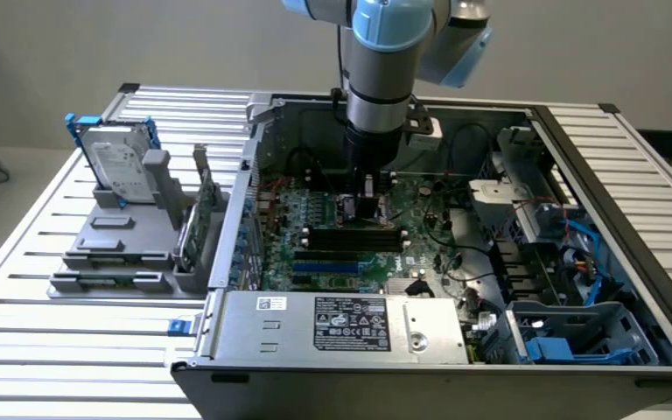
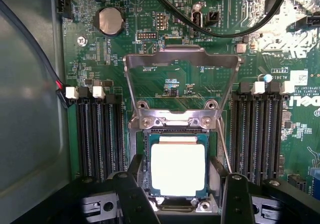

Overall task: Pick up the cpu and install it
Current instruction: 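Place the cpu into insertion slot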

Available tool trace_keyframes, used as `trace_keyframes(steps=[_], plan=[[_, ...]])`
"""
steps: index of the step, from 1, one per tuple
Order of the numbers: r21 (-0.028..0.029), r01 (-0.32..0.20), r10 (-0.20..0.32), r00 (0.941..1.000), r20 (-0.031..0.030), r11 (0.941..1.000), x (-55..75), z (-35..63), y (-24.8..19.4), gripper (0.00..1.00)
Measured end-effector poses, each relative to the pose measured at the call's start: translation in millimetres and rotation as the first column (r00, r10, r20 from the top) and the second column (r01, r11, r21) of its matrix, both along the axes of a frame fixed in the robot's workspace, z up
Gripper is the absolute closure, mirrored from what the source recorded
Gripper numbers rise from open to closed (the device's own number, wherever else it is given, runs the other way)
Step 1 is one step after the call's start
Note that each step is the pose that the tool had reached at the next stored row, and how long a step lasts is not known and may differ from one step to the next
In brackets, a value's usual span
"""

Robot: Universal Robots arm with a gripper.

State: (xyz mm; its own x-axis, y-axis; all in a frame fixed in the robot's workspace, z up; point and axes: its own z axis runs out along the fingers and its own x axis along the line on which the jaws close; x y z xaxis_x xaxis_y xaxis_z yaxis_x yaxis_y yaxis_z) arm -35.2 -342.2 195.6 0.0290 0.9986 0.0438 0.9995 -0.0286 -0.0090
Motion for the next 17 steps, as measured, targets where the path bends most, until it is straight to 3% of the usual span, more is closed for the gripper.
trace_keyframes(steps=[17], plan=[[0.0000, 0.010, -0.010, 0.9999, 0.0035, 1.0000, 1.3, 0.0, 2.3, 0.38]])
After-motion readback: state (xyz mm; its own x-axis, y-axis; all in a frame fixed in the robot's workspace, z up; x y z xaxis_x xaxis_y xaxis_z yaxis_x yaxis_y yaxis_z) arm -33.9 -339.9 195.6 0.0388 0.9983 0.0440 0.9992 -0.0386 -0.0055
